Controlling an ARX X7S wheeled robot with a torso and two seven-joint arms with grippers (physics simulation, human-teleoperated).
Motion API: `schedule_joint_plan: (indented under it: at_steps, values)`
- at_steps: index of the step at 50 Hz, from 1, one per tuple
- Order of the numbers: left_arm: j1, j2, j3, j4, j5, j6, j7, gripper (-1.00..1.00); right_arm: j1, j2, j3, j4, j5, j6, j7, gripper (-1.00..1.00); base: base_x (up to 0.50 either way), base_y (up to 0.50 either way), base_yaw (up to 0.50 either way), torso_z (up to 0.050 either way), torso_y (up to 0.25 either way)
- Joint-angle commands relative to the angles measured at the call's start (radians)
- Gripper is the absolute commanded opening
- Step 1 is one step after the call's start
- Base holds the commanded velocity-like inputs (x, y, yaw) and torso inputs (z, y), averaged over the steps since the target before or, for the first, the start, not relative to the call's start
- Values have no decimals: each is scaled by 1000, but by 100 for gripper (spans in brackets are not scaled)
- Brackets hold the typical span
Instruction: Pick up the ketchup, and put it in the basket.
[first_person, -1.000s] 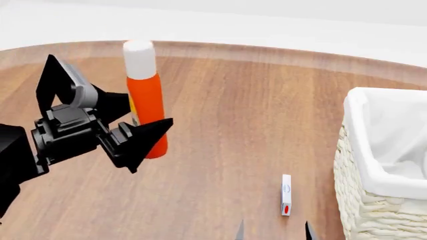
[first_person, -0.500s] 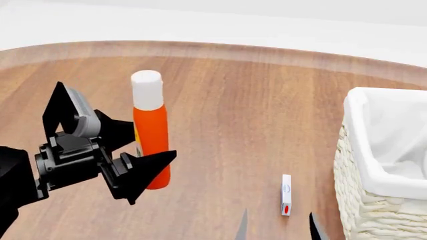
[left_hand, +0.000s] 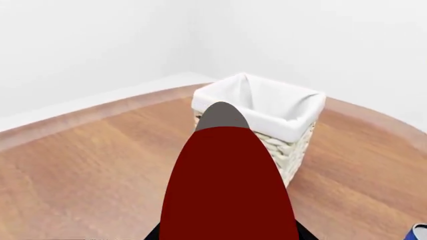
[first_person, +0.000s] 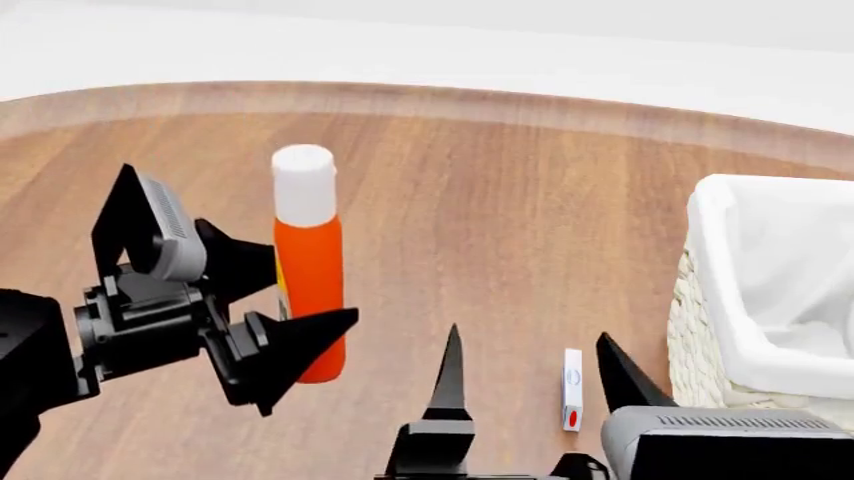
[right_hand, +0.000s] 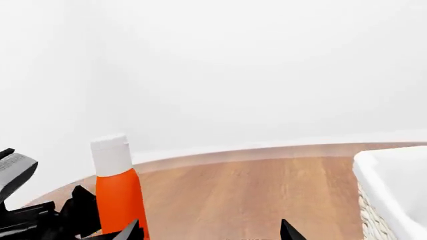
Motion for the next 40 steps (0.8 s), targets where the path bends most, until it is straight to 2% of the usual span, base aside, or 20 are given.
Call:
schedule_joint_plan:
  at_steps: [1, 12, 40]
  values:
    - [0, 12, -16, 1, -14, 2, 36, -100, 269, 45, 40, -46, 428, 130, 205, 100, 0, 0, 0, 0, 0]
    - [10, 7, -5, 34, -24, -12, 37, -100, 488, 24, -19, 49, 648, 131, 319, 100, 0, 0, 0, 0, 0]
    - [22, -6, 24, 60, -33, -25, 45, -100, 620, -74, -94, 205, 637, 141, 279, 100, 0, 0, 0, 0, 0]
